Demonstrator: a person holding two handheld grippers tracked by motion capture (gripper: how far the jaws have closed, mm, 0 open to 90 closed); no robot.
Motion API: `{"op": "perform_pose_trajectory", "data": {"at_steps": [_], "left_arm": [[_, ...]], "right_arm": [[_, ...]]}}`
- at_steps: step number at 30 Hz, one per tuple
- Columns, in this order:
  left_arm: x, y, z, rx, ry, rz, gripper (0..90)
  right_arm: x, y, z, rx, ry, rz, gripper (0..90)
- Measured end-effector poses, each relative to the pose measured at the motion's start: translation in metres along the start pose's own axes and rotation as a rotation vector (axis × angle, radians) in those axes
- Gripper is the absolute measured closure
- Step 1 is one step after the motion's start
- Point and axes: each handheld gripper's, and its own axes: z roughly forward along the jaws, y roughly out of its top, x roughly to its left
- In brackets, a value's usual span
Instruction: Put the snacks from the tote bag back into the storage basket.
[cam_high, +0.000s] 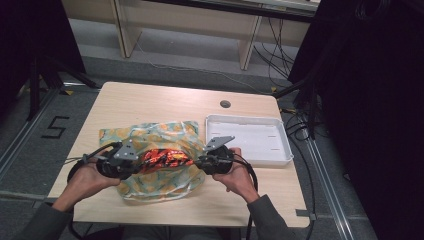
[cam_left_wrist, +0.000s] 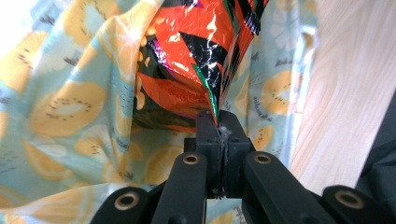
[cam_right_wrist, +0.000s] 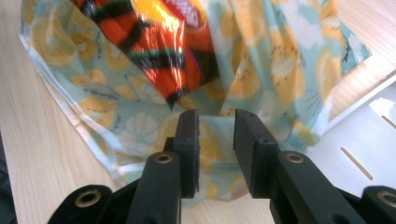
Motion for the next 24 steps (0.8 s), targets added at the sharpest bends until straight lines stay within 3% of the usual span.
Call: {"op": "perform_pose_trajectory", "data": {"at_steps": [3, 5, 8, 10, 14, 17, 18, 19, 23, 24], "left_arm": [[0.005, 0.003, -0.011, -0.021, 0.001, -0.002, 88.4], [0.008, 0.004, -0.016, -0.046, -0.003, -0.011, 88.4], [0.010, 0.006, -0.022, -0.059, -0.008, -0.002, 88.4], [0.011, 0.006, -0.024, -0.068, -0.017, -0.021, 88.5], [0.011, 0.005, -0.028, -0.084, -0.034, -0.026, 88.5], [0.013, 0.005, -0.032, -0.097, -0.040, -0.035, 88.5], [0.015, 0.005, -0.035, -0.098, -0.042, -0.017, 88.5], [0.015, 0.005, -0.036, -0.104, -0.045, -0.040, 88.5], [0.016, 0.005, -0.039, -0.111, -0.054, -0.049, 88.5], [0.015, 0.005, -0.039, -0.116, -0.051, -0.053, 88.4]], "right_arm": [[0.001, 0.001, -0.002, -0.005, 0.021, 0.024, 69.8], [0.002, 0.002, -0.003, -0.036, 0.042, 0.033, 68.6], [0.005, 0.004, -0.008, -0.034, 0.064, 0.027, 65.1], [0.009, 0.006, -0.010, -0.051, 0.079, 0.017, 62.7], [0.017, 0.012, -0.013, -0.084, 0.074, -0.002, 59.4], [0.018, 0.015, -0.009, -0.117, 0.062, -0.001, 58.3], [0.019, 0.016, -0.007, -0.125, 0.067, 0.006, 57.6], [0.017, 0.017, -0.004, -0.130, 0.065, 0.008, 57.6], [0.014, 0.021, 0.004, -0.168, 0.086, 0.022, 57.9], [0.012, 0.023, 0.006, -0.194, 0.084, 0.000, 58.1]]}}
